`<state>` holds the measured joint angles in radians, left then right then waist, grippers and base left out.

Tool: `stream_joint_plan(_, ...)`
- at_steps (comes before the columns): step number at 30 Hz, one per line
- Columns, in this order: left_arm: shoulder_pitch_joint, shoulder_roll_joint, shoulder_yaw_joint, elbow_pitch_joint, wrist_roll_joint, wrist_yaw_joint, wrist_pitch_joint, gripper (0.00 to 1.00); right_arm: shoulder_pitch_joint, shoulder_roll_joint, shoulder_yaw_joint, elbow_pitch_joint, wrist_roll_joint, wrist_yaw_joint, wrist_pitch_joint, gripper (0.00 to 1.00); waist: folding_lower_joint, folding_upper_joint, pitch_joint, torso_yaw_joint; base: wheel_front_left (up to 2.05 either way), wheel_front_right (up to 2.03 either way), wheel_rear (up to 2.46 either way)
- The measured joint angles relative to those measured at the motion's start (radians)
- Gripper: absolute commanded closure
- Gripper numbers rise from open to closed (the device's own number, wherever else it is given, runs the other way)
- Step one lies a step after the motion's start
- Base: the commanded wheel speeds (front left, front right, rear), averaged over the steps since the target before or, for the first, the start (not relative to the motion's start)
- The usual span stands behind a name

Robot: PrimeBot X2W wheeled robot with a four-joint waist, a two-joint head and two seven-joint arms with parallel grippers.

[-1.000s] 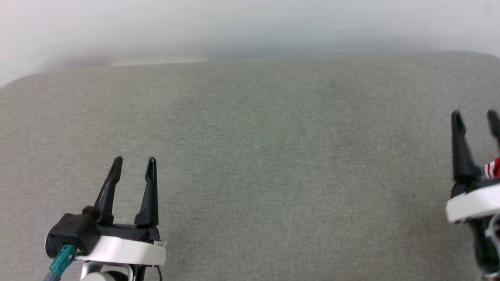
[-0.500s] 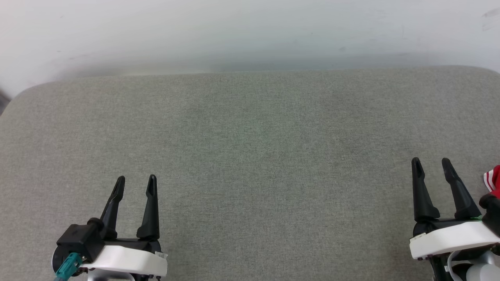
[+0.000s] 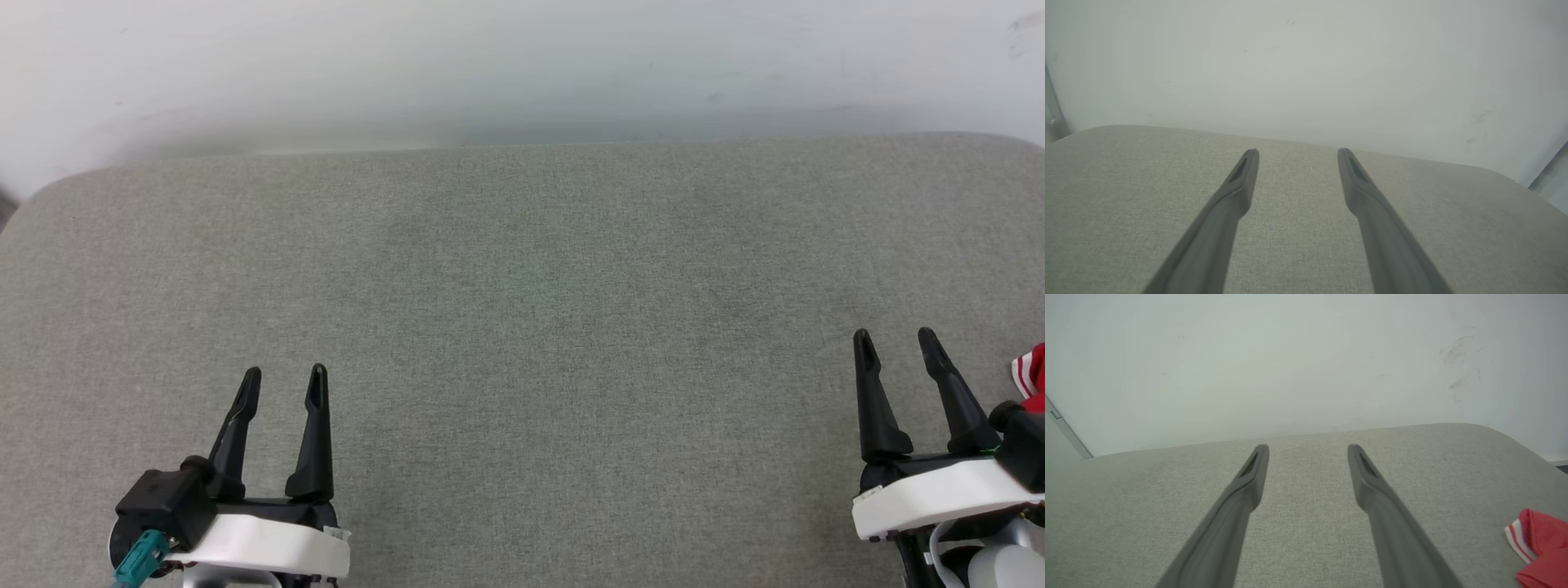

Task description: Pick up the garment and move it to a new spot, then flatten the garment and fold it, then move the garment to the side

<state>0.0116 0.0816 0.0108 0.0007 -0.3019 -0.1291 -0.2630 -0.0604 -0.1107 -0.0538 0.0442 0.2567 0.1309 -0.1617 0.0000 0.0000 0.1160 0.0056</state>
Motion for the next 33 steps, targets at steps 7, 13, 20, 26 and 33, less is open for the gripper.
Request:
stream_joint_plan(7,0.000,-0.001,0.004,-0.002,0.010,0.000,0.000,0.00,0.000,0.000,0.004,0.007,0.000,0.000,-0.006,0.00,0.0000,0.0000,-0.003,0.001,0.00,0.00,0.00)
stream_joint_plan(13,0.000,0.001,0.008,0.000,0.010,0.000,0.000,0.00,0.000,-0.003,0.015,0.011,-0.002,0.000,-0.008,0.00,0.0000,-0.0001,-0.007,0.001,0.00,0.00,0.00)
stream_joint_plan(20,0.018,-0.004,0.000,0.049,-0.003,0.000,0.005,1.00,0.026,0.005,0.021,0.061,0.012,0.000,-0.002,1.00,0.0000,0.0000,-0.008,0.001,0.00,0.00,0.00)
stream_joint_plan(26,0.020,-0.003,-0.001,0.063,-0.116,0.000,0.027,1.00,0.024,0.008,0.019,0.071,0.120,0.000,0.018,1.00,0.0000,0.0000,-0.013,0.000,0.00,0.00,0.00)
stream_joint_plan(33,0.010,-0.001,0.000,0.084,-0.241,0.000,0.054,1.00,0.024,0.012,0.014,0.085,0.243,0.000,0.040,1.00,0.0000,0.0000,-0.019,0.000,0.00,0.00,0.00)
